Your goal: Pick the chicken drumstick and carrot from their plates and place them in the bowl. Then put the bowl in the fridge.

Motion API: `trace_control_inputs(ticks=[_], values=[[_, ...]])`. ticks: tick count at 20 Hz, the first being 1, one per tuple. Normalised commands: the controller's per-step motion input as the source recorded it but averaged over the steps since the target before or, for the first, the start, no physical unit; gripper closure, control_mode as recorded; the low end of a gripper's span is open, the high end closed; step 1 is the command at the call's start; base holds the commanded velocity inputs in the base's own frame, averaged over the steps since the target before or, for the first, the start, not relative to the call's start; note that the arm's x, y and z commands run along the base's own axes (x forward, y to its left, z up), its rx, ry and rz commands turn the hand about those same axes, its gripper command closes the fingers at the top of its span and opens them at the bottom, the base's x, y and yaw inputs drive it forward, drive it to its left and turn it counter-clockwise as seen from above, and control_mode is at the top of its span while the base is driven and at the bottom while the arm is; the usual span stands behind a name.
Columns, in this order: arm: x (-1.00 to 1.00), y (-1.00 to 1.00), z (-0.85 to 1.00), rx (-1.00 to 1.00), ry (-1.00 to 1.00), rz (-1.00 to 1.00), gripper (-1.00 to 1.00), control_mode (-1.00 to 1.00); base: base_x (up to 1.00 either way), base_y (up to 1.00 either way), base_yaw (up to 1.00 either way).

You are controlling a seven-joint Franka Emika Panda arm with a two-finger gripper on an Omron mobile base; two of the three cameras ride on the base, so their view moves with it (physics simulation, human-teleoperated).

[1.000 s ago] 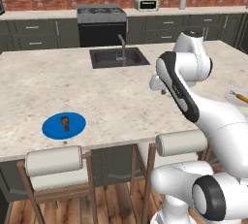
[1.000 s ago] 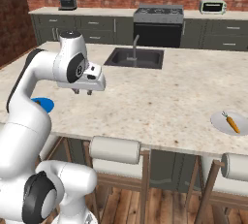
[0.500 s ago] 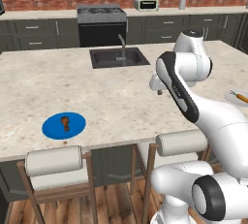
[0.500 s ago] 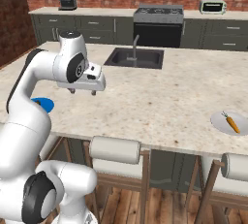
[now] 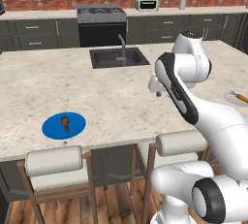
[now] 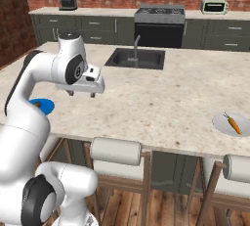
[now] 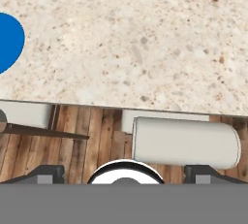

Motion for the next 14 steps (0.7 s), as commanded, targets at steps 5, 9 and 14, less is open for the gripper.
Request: trace_control_inputs(ticks=[5,9,14], values=[[-0.01,0.38,-0.19,-0.02,0.00,0.00,-1.00,-1.00,0.00,0.00,0.00],[0.12,0.50,-0.20,-0.03,0.00,-0.02,-1.00,-1.00,0.00,0.00,0.00],[0.10,0.59,-0.10,0.00,0.00,-0.13,-1.00,-1.00,0.00,0.00,0.00]])
